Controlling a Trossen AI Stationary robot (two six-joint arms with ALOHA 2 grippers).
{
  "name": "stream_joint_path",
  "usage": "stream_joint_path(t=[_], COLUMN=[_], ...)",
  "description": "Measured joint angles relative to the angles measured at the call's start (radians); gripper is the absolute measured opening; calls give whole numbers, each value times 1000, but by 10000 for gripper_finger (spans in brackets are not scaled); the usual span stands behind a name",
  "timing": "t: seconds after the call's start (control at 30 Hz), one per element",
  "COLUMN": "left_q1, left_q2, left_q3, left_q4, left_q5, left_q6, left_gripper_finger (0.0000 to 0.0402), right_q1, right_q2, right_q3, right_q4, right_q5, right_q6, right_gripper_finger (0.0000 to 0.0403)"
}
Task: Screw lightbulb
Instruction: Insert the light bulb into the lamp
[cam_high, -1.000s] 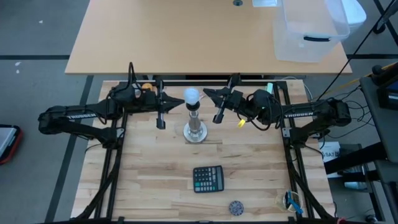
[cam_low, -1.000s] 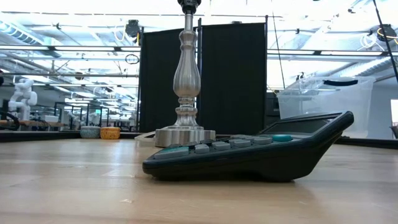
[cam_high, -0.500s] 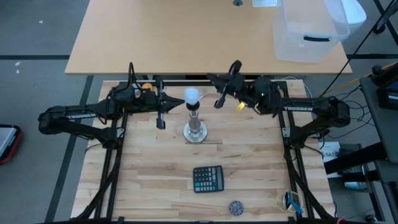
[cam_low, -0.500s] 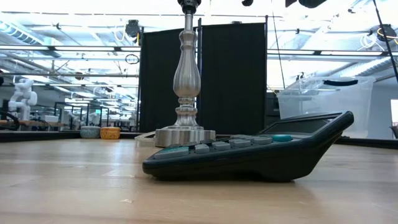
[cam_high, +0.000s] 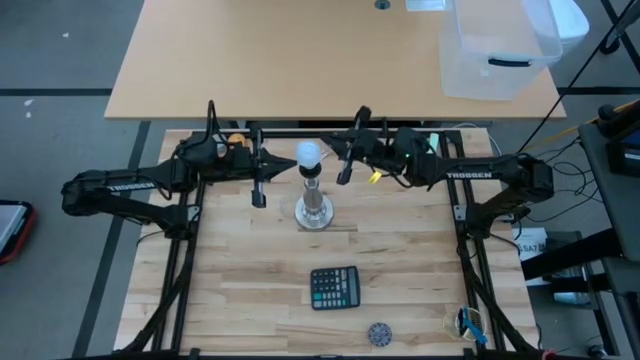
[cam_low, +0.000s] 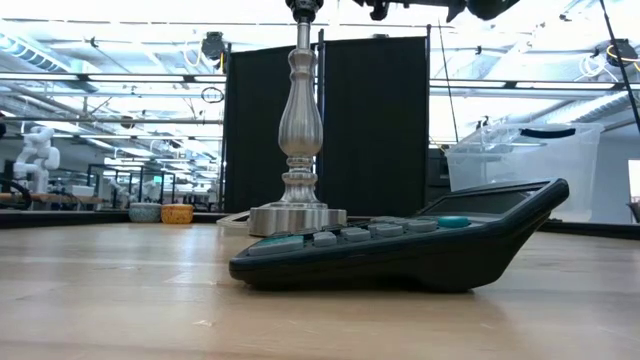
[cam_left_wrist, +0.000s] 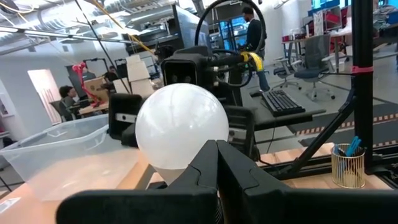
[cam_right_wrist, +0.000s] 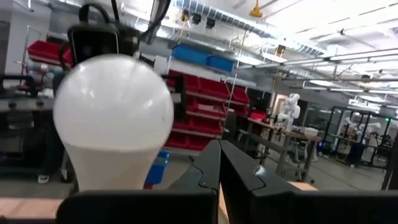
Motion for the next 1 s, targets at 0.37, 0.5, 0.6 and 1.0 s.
stream_joint_path(t=[0.37, 0.5, 0.6, 1.0], left_q1=[0, 0, 0, 5], left_q2=[-1, -1, -1, -1], left_q3=[0, 0, 0, 0], left_q4=[0, -2, 0, 17], left_q5=[-30, -32, -39, -105], left_q6=[4, 3, 3, 2], left_gripper_finger=[0, 0, 0, 0], right_q1=[60, 88, 100, 125], right_q2=[0, 0, 0, -1], right_q3=[0, 0, 0, 0], right_q4=[8, 8, 9, 2], right_q5=[15, 69, 89, 145], right_q6=[-35, -67, -72, -75], right_gripper_finger=[0, 0, 0, 0])
